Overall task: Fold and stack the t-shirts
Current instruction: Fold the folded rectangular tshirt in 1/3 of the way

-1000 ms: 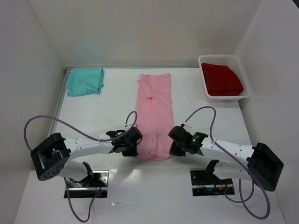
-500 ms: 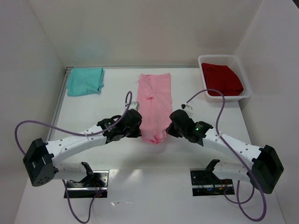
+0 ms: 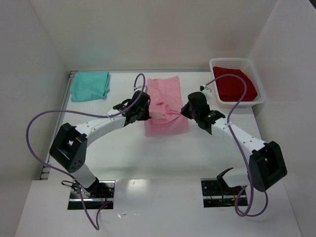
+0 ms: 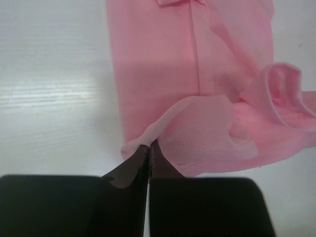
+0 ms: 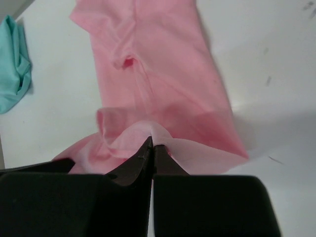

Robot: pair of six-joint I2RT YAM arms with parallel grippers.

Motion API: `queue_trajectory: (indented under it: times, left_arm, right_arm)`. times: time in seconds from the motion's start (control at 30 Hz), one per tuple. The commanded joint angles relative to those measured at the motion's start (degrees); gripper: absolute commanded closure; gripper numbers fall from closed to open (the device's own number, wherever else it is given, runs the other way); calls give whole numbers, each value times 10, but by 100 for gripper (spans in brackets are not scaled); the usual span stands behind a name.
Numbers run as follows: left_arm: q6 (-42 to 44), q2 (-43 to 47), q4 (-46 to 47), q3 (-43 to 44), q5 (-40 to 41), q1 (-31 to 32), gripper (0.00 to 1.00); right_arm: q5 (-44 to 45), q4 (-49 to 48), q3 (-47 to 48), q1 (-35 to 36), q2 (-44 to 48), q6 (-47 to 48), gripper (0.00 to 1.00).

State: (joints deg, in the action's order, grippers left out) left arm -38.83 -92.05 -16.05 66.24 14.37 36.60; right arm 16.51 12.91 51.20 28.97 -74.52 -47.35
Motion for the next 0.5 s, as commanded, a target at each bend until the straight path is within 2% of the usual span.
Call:
queue_trajectory:
  times: [0.0, 0.27, 0.47]
  left_arm:
    - [39, -29, 53, 40, -36, -24, 100]
    - [72, -122, 103, 89, -133, -107, 100]
    - [99, -206, 110, 162, -204, -131, 100]
  right_arm:
    - [-1, -80, 51, -9, -40, 41, 100]
    - [-25, -133, 105, -15, -183, 52, 99]
    - [-30, -140, 156, -42, -250, 57, 99]
